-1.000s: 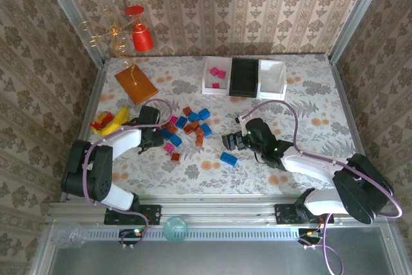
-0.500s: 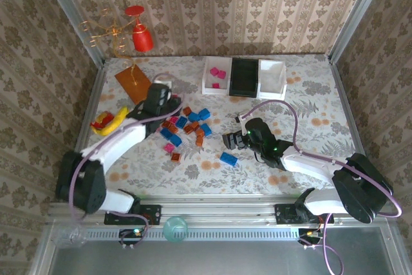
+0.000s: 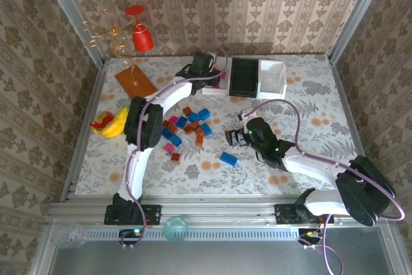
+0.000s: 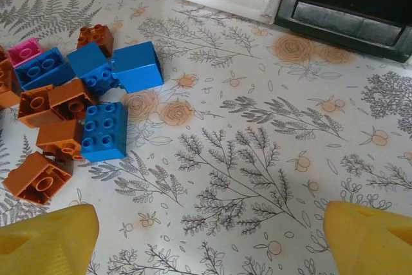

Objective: Sort the legos into containers by color
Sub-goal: Place the lego in the container, then pick up the lego from the bottom-center of the table.

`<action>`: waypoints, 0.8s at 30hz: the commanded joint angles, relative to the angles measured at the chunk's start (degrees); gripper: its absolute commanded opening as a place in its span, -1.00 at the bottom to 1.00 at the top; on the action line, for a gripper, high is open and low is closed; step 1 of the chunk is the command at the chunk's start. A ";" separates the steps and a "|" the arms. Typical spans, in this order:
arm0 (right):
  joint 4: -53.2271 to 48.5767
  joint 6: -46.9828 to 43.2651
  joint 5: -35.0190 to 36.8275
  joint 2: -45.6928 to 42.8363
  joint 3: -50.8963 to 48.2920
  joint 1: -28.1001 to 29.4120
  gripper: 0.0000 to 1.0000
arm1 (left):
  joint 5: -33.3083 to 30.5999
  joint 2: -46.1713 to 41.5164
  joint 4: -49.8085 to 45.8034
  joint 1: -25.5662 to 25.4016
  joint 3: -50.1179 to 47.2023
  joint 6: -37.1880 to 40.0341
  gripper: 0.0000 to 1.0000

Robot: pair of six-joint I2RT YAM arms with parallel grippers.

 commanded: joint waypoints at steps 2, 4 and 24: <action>-0.71 -1.62 3.04 -1.41 -0.08 0.30 0.84 | -1.59 3.19 -10.99 1.10 10.87 3.79 -0.03; -0.76 -1.85 3.30 -1.36 -0.08 0.30 0.84 | -1.79 1.26 -11.19 1.20 10.46 4.28 0.12; -19.38 -7.38 -8.95 14.53 15.72 7.86 0.83 | 12.36 -60.01 11.11 8.38 -66.81 -3.57 0.48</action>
